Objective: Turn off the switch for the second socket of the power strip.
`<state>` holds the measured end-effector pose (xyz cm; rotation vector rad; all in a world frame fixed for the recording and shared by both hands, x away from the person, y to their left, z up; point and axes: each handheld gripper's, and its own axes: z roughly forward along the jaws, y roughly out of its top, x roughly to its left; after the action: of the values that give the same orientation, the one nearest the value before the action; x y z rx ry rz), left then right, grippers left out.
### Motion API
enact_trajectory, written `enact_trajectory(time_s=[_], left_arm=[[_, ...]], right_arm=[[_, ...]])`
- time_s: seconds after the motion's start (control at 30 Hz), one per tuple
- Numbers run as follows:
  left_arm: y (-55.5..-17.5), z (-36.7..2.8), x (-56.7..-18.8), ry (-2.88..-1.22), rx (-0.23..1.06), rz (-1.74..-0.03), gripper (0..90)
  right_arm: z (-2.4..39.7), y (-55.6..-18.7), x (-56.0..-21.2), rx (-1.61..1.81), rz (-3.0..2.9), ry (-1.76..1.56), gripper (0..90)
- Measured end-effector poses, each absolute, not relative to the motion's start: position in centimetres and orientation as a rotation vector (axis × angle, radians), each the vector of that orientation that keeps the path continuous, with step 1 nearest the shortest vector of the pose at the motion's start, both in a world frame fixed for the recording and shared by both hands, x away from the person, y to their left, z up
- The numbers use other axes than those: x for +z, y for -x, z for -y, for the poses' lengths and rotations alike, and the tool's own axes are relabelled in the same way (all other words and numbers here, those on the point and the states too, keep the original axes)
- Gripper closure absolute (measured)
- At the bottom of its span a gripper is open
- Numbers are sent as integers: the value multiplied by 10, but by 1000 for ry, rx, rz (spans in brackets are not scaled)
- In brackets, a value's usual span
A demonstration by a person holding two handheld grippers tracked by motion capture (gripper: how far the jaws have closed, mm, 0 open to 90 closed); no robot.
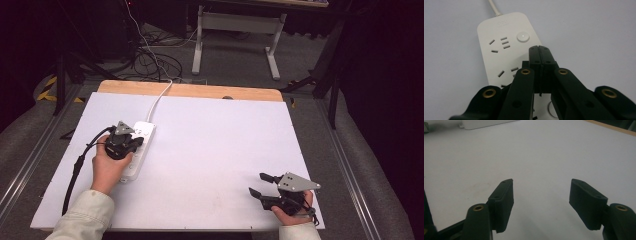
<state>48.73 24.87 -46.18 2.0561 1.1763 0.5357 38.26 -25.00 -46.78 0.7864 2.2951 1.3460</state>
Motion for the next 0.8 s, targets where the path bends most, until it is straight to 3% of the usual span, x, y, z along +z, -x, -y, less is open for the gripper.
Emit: enact_trajectory(time_s=[0.8], left_arm=[[-487,-247,-465,-2088,572,-1143,899]], right_arm=[[249,-382,-468,1339,-2296,-788,367]])
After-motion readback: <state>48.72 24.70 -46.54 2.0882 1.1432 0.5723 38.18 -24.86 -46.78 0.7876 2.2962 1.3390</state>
